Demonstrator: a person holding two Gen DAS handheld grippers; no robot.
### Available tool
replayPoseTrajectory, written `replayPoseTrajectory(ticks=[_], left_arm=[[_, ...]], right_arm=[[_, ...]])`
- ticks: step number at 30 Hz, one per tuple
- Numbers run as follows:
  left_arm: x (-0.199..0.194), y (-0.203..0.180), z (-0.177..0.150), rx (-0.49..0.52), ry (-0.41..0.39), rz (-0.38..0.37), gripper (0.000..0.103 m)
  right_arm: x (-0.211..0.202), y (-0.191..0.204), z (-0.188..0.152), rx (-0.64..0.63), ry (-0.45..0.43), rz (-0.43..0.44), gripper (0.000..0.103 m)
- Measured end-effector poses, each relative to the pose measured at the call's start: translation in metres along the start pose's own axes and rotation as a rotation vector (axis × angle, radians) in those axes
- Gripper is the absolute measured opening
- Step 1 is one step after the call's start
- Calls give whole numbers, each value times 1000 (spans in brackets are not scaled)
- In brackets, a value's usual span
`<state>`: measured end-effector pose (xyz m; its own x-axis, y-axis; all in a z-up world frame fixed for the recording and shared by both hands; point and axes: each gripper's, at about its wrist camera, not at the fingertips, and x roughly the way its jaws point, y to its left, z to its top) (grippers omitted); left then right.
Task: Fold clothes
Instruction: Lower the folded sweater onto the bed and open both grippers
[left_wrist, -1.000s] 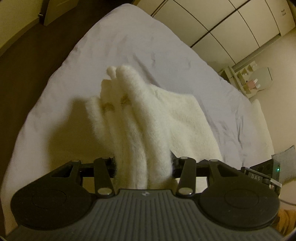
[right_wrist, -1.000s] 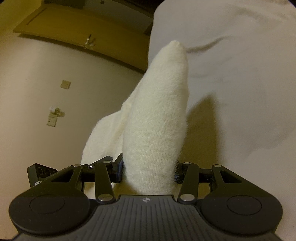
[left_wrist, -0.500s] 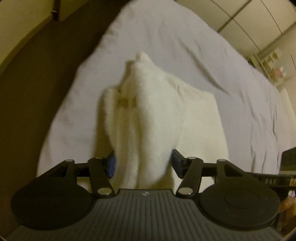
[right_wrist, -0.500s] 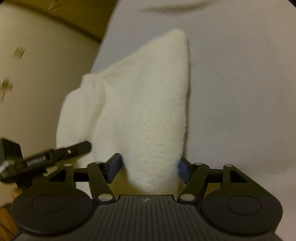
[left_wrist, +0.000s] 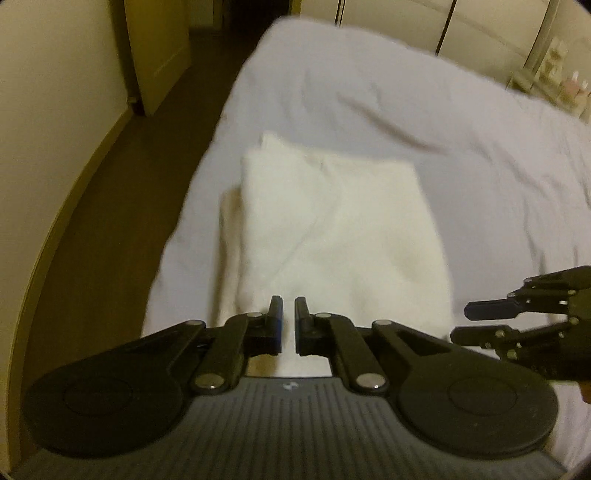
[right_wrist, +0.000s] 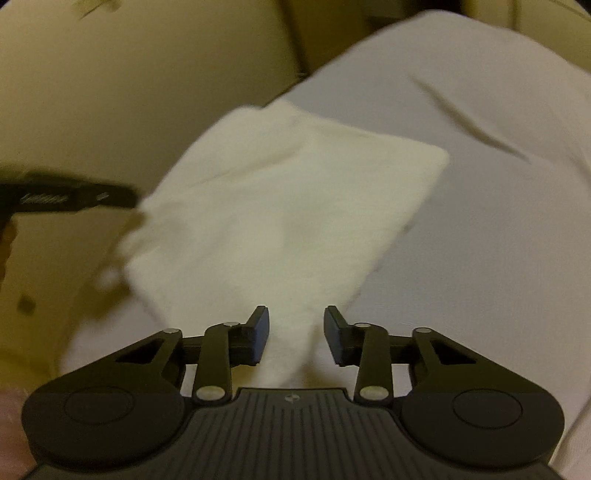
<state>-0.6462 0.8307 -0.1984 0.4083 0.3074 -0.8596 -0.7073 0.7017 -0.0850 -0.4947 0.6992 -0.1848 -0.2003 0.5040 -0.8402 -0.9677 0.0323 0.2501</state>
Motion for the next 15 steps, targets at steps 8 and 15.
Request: replayPoseTrajectory(ticks=[8, 15], left_arm=[[38, 15, -16, -62, 103, 19, 2], [-15, -1, -19, -237, 87, 122, 15]], right_arm=[[27, 7, 5, -64, 56, 18, 34], [6, 1, 6, 12, 71, 42, 72]])
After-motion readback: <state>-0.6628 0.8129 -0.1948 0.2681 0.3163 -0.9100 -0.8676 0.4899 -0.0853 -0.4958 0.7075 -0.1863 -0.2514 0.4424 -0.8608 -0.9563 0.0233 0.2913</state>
